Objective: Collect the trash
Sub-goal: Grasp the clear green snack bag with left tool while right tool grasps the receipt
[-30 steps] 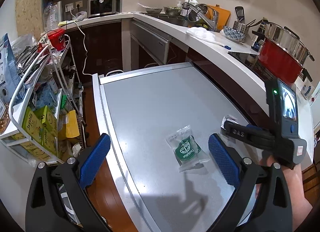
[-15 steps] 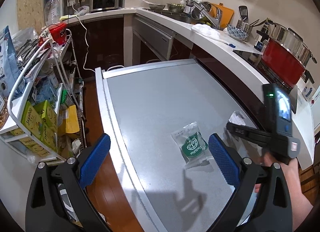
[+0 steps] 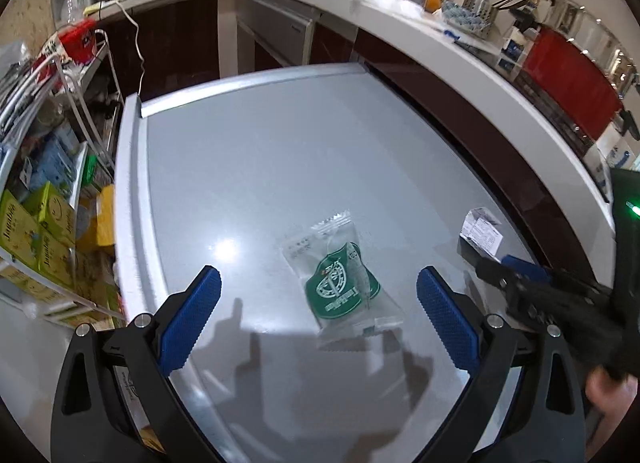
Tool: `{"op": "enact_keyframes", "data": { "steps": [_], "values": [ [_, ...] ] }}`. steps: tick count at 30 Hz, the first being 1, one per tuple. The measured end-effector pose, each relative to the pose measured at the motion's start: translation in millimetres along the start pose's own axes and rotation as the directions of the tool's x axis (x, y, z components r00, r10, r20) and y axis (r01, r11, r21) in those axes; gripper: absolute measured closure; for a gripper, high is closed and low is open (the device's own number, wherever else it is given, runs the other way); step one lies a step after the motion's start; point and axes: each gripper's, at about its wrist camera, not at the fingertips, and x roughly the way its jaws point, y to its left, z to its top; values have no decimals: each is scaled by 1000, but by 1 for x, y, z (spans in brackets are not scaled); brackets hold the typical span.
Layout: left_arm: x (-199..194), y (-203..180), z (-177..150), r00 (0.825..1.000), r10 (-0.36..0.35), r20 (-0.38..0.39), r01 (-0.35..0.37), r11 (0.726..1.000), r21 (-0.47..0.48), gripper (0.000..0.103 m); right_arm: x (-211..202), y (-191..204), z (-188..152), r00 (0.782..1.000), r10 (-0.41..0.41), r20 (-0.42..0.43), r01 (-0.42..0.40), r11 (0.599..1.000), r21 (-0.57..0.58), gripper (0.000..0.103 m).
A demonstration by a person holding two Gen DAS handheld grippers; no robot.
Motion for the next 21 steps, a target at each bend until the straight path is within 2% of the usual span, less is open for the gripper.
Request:
{"op": "enact_keyframes", "data": {
  "steps": [4,6,9,13,15,17,18,19,21],
  "values": [
    [24,2,1,998,32,-60,-33,999,-26,4,3,3,2,1000,9,-7,-9,1000,-8,65],
    [35,7,0,994,23,-103,-30,998,-62,4,4,7,3,1000,11,-8,-11,1000,-20,65],
    [42,11,-2,993,-2,-120,-9,995,-97,5,4,6,2,1000,17,-13,-17,999,-38,65],
    [44,3,-5,993,-2,-120,-4,999,-52,31,8,8,5,999,29,-17,-30,999,-40,65],
    [42,-1,-6,992,-8,-123,3,999,-39,35,8,6,6,999,37,-10,-37,999,-28,65],
    [40,-1,-8,993,-8,-119,2,999,-52,35,6,1,6,999,39,2,-39,999,-6,53],
    [39,0,-8,993,-13,-116,5,998,-63,35,5,-2,7,999,42,13,-42,999,17,38],
    [38,1,-10,993,-16,-113,8,998,-69,35,4,-2,7,999,42,20,-42,999,31,34],
    [36,3,-12,994,-16,-108,8,997,-73,35,5,-4,9,998,54,24,-55,997,59,34]
  ]
}}
